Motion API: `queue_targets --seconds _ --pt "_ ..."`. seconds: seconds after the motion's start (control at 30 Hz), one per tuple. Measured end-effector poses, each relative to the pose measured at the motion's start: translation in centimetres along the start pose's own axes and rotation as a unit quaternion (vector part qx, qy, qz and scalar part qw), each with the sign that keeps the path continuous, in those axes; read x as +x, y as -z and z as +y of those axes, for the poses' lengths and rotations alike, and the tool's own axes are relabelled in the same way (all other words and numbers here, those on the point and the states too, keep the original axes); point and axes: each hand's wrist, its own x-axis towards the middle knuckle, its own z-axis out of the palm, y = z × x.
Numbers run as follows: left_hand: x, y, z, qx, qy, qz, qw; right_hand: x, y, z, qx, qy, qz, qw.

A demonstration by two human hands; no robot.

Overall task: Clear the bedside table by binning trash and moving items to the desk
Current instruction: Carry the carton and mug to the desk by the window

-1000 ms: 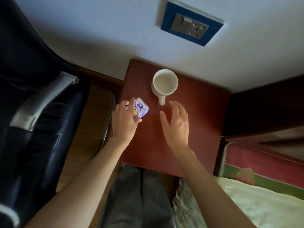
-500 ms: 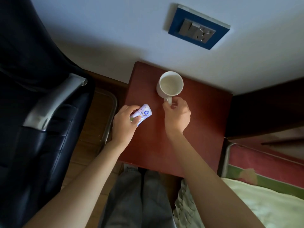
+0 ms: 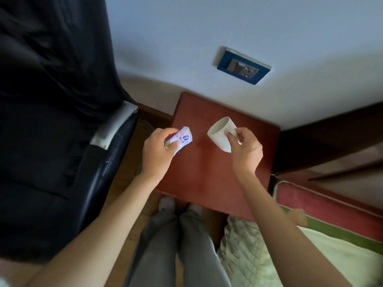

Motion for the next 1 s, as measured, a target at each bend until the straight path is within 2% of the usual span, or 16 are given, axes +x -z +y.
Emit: queue_targets --seconds 0.1,0.27,0.47,0.67,0.83,1.0 --pt "-2.4 3.4 2.9 -0.004 -0.002 0.007 1.0 -2.7 4.5 -1.2 -0.01 0.023 -0.008 1.0" --pt "-7.0 9.3 7.9 -0.022 0.014 0.066 0.997 -6.1 11.2 -4.8 -0.01 0.09 -0.038 0.995" --pt "-12.2 14.7 13.0 -0.058 0.031 0.132 0.989 -8.0 16.6 -10.8 0.056 0.193 -0.122 0.972" --pt "-18.1 18.7 15.8 -0.057 0.038 0.237 0.969 -9.8 17.9 -16.3 0.043 0.353 -0.186 0.916" --pt "-24.8 20.8 15.6 -0.055 0.1 0.345 0.931 -13.5 17.5 -19.8 0.022 0.457 -0.256 0.852" --pt "-32.9 22.8 13.2 -0.045 0.167 0.421 0.89 -20.2 16.2 -22.0 0.027 0.538 -0.325 0.777"
